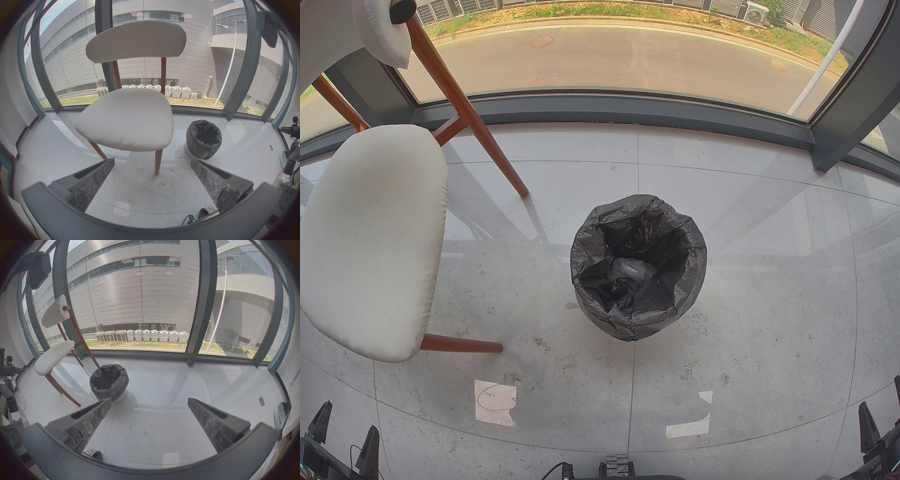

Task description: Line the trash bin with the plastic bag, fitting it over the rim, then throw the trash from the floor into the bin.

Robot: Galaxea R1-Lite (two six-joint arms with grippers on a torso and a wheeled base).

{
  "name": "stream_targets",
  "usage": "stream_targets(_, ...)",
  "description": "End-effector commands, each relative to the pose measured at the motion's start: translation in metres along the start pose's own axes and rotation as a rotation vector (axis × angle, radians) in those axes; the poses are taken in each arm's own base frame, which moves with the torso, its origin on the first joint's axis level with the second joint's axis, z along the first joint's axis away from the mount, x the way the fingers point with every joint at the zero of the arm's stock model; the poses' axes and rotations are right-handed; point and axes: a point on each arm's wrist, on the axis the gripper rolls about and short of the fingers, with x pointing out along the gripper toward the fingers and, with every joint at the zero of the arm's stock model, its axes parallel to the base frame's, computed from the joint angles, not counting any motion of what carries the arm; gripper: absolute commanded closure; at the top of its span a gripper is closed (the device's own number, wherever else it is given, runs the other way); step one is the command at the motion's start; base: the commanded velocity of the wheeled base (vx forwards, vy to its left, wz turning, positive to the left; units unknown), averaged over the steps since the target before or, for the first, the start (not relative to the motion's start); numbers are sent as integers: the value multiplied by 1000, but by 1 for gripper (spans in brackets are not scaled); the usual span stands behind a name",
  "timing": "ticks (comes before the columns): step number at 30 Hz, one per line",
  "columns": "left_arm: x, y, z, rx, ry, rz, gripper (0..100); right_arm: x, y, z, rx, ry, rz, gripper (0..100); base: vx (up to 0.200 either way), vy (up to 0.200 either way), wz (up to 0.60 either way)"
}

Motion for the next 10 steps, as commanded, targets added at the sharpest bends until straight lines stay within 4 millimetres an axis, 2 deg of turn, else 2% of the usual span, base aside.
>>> stream_targets(1,2,0,-5,2,20,1,0,1,0,-5,0,9,-1,0,0,0,0)
stream_targets(10,2,0,-5,8,20,0,0,1,0,-5,0,9,-1,0,0,0,0)
